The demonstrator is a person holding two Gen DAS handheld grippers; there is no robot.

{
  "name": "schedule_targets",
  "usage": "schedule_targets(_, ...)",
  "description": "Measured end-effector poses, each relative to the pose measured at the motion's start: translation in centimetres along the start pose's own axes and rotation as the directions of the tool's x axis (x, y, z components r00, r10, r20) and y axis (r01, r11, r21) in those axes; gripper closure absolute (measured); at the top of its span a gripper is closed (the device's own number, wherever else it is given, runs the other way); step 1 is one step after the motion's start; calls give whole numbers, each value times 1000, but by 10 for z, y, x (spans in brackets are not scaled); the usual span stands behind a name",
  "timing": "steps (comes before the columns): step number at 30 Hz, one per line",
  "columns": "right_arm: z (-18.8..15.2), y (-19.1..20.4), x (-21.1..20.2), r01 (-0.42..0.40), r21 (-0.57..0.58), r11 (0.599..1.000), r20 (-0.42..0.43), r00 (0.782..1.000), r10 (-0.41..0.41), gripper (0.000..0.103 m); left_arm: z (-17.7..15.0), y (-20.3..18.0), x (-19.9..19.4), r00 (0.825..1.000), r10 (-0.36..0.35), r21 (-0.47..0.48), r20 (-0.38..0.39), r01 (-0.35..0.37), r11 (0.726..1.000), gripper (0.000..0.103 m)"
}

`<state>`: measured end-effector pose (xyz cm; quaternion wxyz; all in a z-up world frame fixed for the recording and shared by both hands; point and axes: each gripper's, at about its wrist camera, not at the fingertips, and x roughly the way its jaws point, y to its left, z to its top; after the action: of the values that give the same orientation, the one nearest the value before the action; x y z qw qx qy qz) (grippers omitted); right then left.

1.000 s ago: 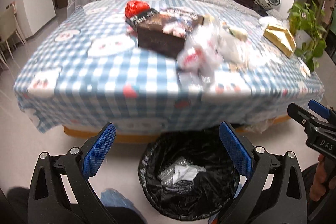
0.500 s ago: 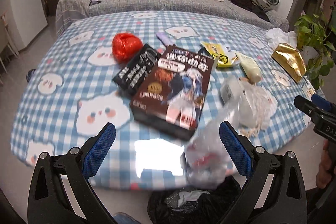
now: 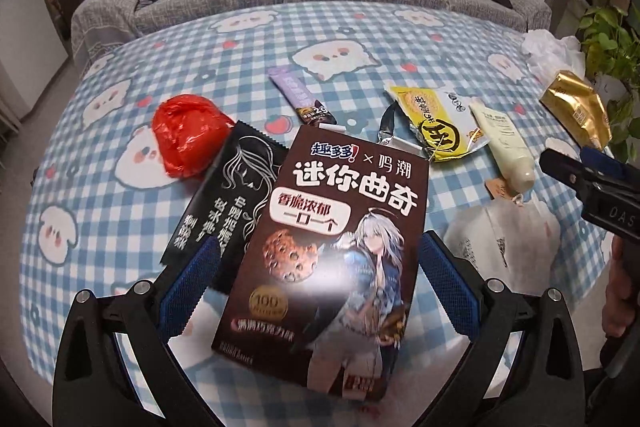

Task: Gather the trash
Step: 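Grasp the brown cookie box with the left tool while the right tool grasps the lotion tube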

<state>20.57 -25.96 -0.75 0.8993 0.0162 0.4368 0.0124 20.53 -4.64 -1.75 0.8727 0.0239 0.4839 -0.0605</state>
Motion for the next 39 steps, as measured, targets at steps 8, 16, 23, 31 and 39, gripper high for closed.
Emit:
schedule_targets(8, 14, 2, 45, 8, 21, 1000, -60, 998, -7, 9, 11, 3, 18, 999, -38, -12, -14, 38, 999, 6)
schedule_targets(16, 14, -4, 60, 4, 48, 999, -74, 997, -1, 17, 13, -12, 22, 1000, -25, 30, -16, 25, 999, 6)
schedule_targets(23, 12, -5, 69, -5, 49, 999, -107, 994, 11, 40, 13, -16, 30, 1000, 5, 39, -22, -4, 999, 5)
schedule_targets(31, 9, 3, 71, 6, 11, 1000, -107, 994, -5, 49, 12, -17, 38, 1000, 9, 35, -22, -8, 999, 5)
schedule_targets(39, 8, 4, 70, 3, 9, 1000, -104, 995, -2, 49, 11, -14, 35, 1000, 1, 0, -12, -1, 1000, 8)
